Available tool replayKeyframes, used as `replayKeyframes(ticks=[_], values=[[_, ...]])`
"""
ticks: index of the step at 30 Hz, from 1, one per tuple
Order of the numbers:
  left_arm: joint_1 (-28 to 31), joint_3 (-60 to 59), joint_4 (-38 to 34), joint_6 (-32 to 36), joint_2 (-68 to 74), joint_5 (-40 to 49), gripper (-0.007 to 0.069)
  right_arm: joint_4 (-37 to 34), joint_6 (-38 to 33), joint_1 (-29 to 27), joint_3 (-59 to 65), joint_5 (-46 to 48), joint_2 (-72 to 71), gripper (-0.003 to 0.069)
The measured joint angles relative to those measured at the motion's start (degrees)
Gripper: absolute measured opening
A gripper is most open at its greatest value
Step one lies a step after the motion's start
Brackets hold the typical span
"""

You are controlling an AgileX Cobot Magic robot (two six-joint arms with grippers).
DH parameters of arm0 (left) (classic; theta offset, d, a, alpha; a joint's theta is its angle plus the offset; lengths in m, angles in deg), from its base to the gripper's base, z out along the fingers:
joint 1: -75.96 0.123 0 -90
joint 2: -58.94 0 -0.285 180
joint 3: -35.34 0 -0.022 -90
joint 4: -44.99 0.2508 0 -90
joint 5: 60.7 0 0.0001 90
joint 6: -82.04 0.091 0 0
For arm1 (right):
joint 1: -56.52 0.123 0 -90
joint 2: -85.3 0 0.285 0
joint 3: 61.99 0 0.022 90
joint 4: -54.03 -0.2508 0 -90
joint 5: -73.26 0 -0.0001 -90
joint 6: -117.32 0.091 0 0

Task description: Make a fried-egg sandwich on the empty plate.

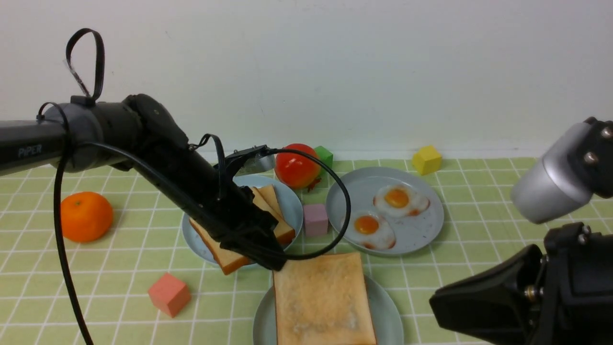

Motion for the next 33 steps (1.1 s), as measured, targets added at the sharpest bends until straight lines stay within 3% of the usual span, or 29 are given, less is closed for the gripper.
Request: replayKeyframes(ticks=[1, 9, 12, 17, 20, 23, 25, 28, 33], values=[[0.00, 0.00, 0.00, 0.00, 0.00, -0.05, 0.0116, 0.00, 0.00, 0.00, 0.00, 0.00, 0.00, 0.0060], [0.00, 0.51, 2.90, -0.87, -0.89, 0.27, 0.0427, 0.00, 0.00, 0.00, 0.00, 0.00, 0.00, 0.0087], [0.00, 1.14, 5.33, -2.85, -2.18, 0.63, 0.0480, 0.05, 0.23, 0.00, 0.00, 0.00, 0.00, 0.0092], [0.00, 5.29, 12.36, -14.02, -7.83, 1.91, 0.0533, 7.54, 7.04, 0.04, 0.00, 1.87, -0.30, 0.0102], [-0.06, 7.00, 12.78, -19.58, -11.60, 3.16, 0.0528, 13.95, 13.22, 0.06, 0.00, 3.47, -1.22, 0.0105], [-1.00, 7.38, 9.84, -22.28, -17.45, 5.31, 0.0473, 25.02, 25.29, 0.11, 0.09, 6.65, -3.12, 0.0106], [-1.66, 7.38, 6.61, -23.07, -21.71, 8.39, 0.0409, 30.89, 33.28, 0.11, 0.88, 7.71, -5.69, 0.0106], [-1.81, 7.14, 5.37, -24.80, -26.38, 9.41, 0.0319, 35.28, 39.50, 0.11, 3.34, 7.18, -9.97, 0.0095], [-1.81, 0.94, 11.26, -31.57, -41.42, 9.81, 0.0108, 39.87, 42.69, 0.11, 13.33, 1.05, -23.20, 0.0029]])
